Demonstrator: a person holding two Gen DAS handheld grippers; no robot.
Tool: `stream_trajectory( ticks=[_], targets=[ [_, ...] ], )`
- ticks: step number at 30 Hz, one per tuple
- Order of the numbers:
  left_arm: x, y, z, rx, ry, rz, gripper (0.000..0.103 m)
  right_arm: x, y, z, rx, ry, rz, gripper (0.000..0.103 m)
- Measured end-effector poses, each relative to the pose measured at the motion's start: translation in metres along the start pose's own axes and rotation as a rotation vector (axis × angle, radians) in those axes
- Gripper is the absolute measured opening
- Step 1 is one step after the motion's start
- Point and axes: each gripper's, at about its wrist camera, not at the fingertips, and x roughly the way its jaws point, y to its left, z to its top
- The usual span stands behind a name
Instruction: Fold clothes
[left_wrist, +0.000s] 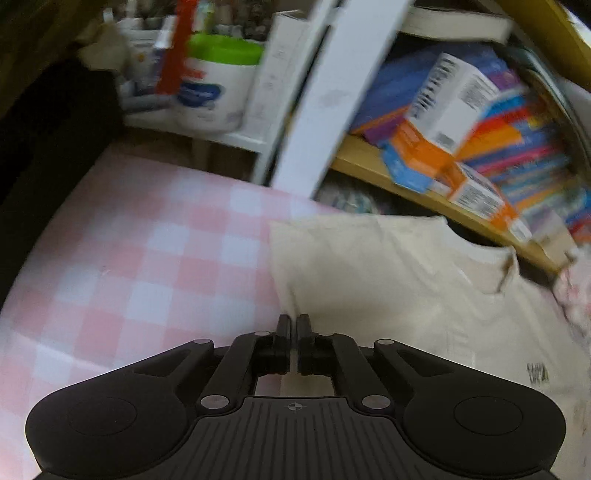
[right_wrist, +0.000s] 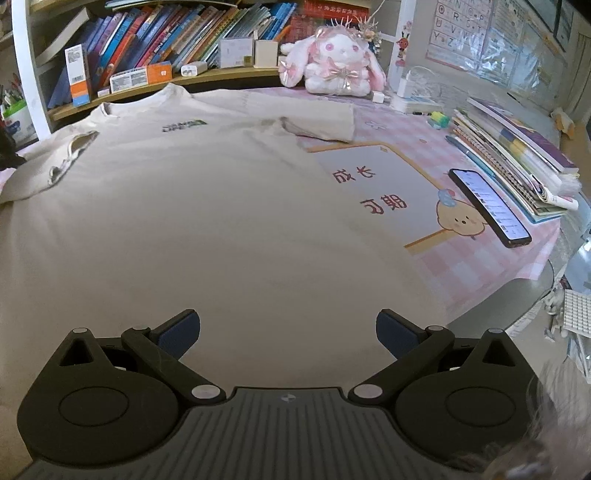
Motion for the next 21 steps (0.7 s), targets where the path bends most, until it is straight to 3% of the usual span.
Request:
stream_trajectory(
  ticks=[5,10,12,14,19,21],
  targets=[
    [-0.019,0.015,-0.006,-0.075,-0.044,-0.010,0.009,0.002,0.004,0.002,-0.022,0.000,0.015,0.103],
    [-0.062,0.007,-0.034,-0.032,-0.093,-0.081,0.010,0.002,0.007,0.007,-0.039,-0.019,0.041,0.103],
    [-0.079,0.000,-0.055,-0.011,-0.082,-0.111,0.013,0.004,0.007,0.008,-0.038,-0.021,0.049,0.103],
    [-0.093,-0.006,-0.078,0.017,-0.065,-0.118,0.025,0.006,0.005,0.011,-0.035,-0.028,0.052,0.103],
    [-0.126,-0.016,-0.134,0.103,-0.024,-0.027,0.050,0.012,-0.006,0.020,-0.001,-0.047,0.049,0.103],
    [-0.137,-0.018,-0.155,0.125,0.008,0.032,0.051,0.016,-0.013,0.024,0.013,-0.052,0.053,0.103]
  ],
)
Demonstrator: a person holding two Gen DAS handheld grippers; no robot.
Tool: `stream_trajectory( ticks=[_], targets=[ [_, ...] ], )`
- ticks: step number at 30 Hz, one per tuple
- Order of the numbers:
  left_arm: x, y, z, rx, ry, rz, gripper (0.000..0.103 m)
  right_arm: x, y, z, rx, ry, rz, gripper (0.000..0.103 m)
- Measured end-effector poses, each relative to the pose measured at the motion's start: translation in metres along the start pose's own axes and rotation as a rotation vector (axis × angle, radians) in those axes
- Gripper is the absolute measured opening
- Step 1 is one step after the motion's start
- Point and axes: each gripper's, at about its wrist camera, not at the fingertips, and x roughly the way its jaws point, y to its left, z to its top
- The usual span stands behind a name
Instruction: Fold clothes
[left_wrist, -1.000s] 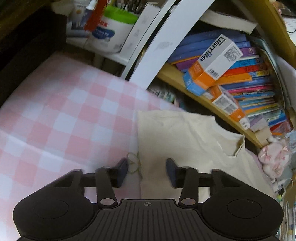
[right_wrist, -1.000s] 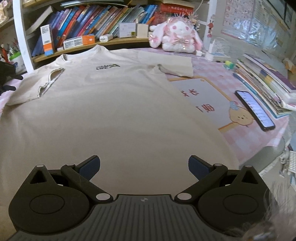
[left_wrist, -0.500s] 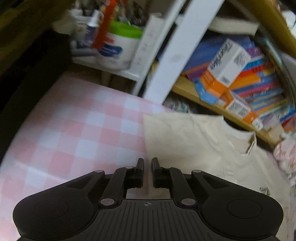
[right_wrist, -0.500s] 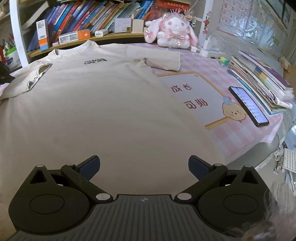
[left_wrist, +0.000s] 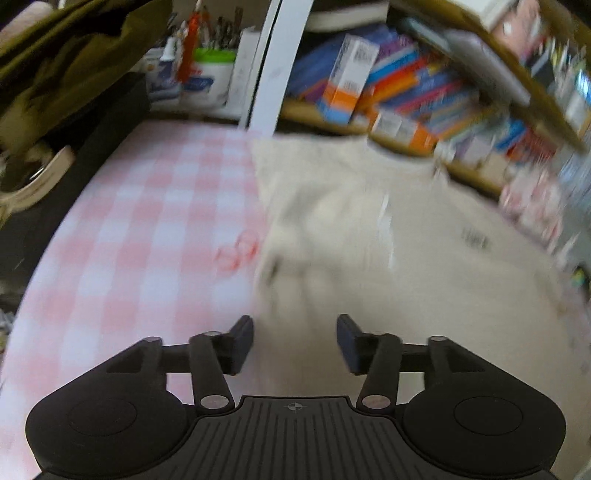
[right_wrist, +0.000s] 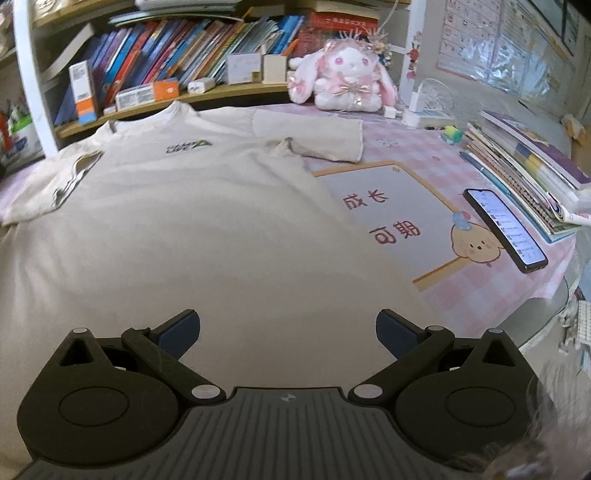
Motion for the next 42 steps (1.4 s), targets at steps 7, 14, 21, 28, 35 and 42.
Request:
stream_trajectory(
  ticks=[7,14,21,28,35,42],
  targets=[
    [-0.037,-0.016,-0.052,-0.066,0.000,0.071,0.056,0.016,-0.030,0.016,-0.024,-0.037,0.043,0.102],
    [-0.062,-0.056,-0.089,-0.125,0.006,0.194,0.056,0.033,-0.073,0.025,-0.108,-0.017,0.162,0.089],
    [-0.077,-0.092,-0.120,-0.096,-0.015,0.340,0.053,0.051,-0.113,0.019,-0.179,0.054,0.284,0.050],
    [-0.081,-0.093,-0.121,-0.096,-0.003,0.375,0.006,0.052,-0.127,0.010,-0.266,0.082,0.364,0.017],
    [-0.082,-0.093,-0.120,-0.065,0.009,0.381,0.006,0.046,-0.128,0.000,-0.287,0.109,0.382,0.002],
    [-0.083,-0.087,-0.118,-0.033,0.025,0.361,0.014,0.041,-0.129,-0.001,-0.231,0.118,0.355,0.002]
  ],
)
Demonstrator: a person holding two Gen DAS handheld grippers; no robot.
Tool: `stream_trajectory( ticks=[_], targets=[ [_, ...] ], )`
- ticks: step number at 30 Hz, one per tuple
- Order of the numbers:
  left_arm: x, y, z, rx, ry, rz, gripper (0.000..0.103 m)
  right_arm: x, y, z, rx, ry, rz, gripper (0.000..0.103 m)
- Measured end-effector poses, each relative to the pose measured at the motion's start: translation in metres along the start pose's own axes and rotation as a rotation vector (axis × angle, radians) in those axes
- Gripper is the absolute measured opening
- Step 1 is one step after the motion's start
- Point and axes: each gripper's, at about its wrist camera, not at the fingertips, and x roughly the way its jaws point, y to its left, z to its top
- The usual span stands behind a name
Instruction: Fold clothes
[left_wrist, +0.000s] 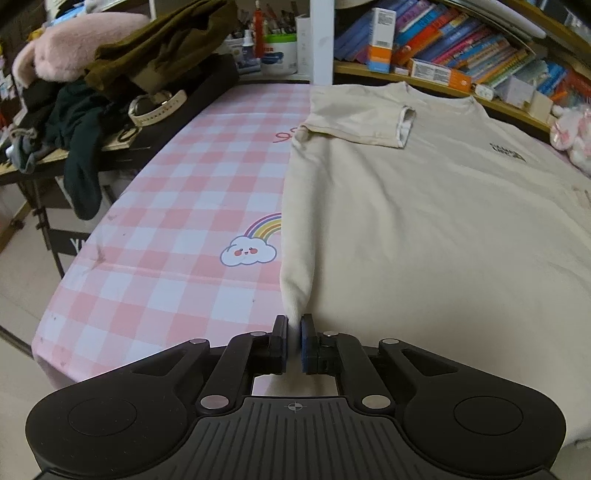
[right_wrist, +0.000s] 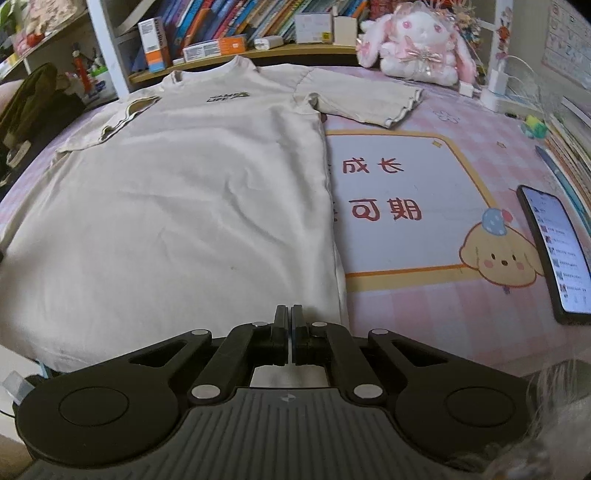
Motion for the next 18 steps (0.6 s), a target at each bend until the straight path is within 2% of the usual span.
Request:
stream_trajectory(
  ticks=[4,6,7,8,9,11,13,15,16,18],
  targets=[
    [-0.015,0.004,0.004,0.003,-0.044,-0.013,0.016,-0.008,0.003,0.006,0.024,-0.044,-0.022,0.003],
    [-0.026,0.003,0.008,0.016,-0.101,-0.027,0.021,-0.013,0.005,0.010,0.035,-0.072,-0.044,0.008],
    [-0.031,0.002,0.011,0.025,-0.130,-0.041,0.029,-0.016,0.005,0.013,0.040,-0.086,-0.054,0.011],
    [-0.034,0.000,0.013,0.034,-0.152,-0.056,0.038,-0.018,0.006,0.015,0.046,-0.099,-0.065,0.019],
    [-0.036,-0.003,0.015,0.043,-0.171,-0.072,0.042,-0.020,0.006,0.017,0.054,-0.111,-0.077,0.032],
    [-0.037,-0.010,0.018,0.058,-0.193,-0.106,0.058,-0.024,0.009,0.021,0.067,-0.137,-0.097,0.040],
    [-0.035,-0.017,0.019,0.066,-0.195,-0.146,0.067,-0.026,0.014,0.025,0.078,-0.152,-0.114,0.048],
    [-0.030,-0.025,0.018,0.077,-0.184,-0.180,0.073,-0.027,0.019,0.027,0.091,-0.164,-0.125,0.070],
    [-0.027,-0.029,0.018,0.081,-0.176,-0.189,0.078,-0.028,0.022,0.028,0.098,-0.171,-0.128,0.074],
    [-0.022,-0.037,0.015,0.094,-0.160,-0.218,0.081,-0.030,0.028,0.029,0.109,-0.182,-0.134,0.082]
  ],
)
